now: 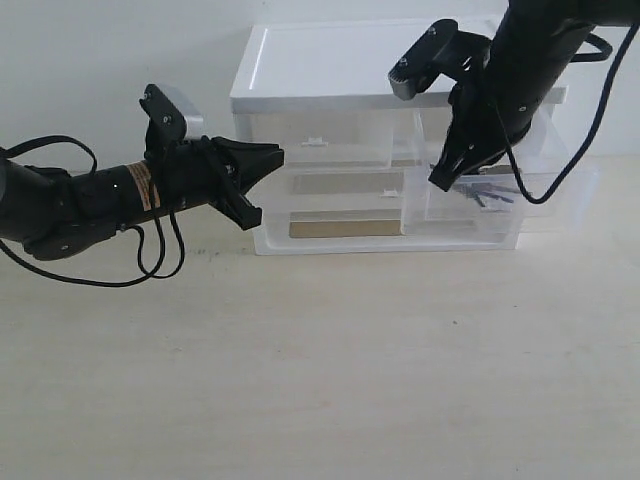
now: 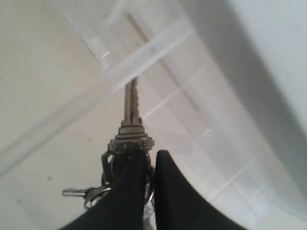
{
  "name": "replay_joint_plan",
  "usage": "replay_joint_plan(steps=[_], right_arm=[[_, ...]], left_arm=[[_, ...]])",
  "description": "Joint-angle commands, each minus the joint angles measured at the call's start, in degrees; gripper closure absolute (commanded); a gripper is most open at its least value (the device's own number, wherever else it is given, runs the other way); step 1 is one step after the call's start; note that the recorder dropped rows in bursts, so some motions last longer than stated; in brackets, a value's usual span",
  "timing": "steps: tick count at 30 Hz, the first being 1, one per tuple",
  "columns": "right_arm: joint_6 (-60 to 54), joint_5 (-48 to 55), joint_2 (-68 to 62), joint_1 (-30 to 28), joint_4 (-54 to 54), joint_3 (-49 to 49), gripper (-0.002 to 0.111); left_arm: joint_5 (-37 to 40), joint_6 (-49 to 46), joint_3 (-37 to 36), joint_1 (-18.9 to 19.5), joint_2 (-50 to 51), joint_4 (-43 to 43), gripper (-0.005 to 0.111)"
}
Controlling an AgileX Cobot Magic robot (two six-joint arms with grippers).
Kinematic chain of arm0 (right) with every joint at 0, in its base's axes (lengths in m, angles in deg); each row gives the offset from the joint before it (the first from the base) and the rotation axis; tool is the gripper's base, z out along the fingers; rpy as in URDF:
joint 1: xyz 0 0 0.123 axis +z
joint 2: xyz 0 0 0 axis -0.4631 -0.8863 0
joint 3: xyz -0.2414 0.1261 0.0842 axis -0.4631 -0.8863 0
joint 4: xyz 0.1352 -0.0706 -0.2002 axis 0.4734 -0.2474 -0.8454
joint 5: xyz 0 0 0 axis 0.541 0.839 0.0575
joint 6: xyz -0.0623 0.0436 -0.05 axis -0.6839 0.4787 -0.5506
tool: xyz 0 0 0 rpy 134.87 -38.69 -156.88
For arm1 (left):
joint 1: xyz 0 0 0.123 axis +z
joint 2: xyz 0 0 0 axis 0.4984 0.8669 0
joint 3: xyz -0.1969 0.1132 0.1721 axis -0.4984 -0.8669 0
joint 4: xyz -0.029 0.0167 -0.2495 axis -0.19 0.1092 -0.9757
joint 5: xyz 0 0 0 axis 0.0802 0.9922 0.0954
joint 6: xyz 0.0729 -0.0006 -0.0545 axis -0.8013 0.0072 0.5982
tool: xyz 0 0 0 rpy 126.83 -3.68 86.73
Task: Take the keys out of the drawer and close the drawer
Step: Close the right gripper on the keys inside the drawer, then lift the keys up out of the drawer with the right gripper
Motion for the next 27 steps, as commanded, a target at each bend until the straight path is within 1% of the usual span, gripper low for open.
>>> replay_joint_plan(steps=[1,3,9,11,15,16,18,22,24,25,27], right_arm=[[10.9,-4.55,-1.55,-0.29,-10.14,-0.31,0.108],[15.26,-5.1,-1.55,-0.29,-13.61,-0.31,0.108],[14.9,-4.88,-1.55,-0.17,-13.13,-0.31,0.108],[13.93,-4.88,-1.34,-0.17,-11.76,-0.31,0.108],[7.05,-4.88,0.49,-0.17,-3.33,-0.31,0.107],[4.85,-4.88,1.44,-0.17,-0.27,-0.31,0.104],[3.43,-4.88,2.96,-0.17,2.01,-0.31,0.096],[4.43,-4.51,5.32,-0.17,1.99,-0.31,0.075],[5.0,-4.36,5.85,-0.17,2.54,-0.31,0.068],[4.96,-3.76,5.96,-0.17,3.35,-0.19,0.066],[4.96,-1.93,5.29,-0.17,3.99,0.18,0.066]], left_arm=[[2.86,-0.29,0.74,0.4,0.2,-4.3,0.102],[2.86,-0.29,0.74,0.4,0.2,-4.3,0.102],[3.0,-0.29,0.74,0.4,0.2,-4.3,0.102],[3.0,-0.29,0.74,0.4,0.2,-4.3,0.102],[3.0,-0.29,0.74,0.4,0.2,-4.3,0.102],[3.0,-0.29,0.74,0.4,0.2,-4.3,0.102],[3.0,-0.29,0.74,0.4,0.2,-4.3,0.102],[3.0,-0.29,0.74,0.4,0.2,-4.3,0.102],[3.0,-0.29,0.74,0.4,0.2,-4.3,0.102],[3.0,-0.29,0.74,0.4,0.2,-4.3,0.102],[3.0,-0.29,0.74,0.4,0.2,-4.3,0.102]])
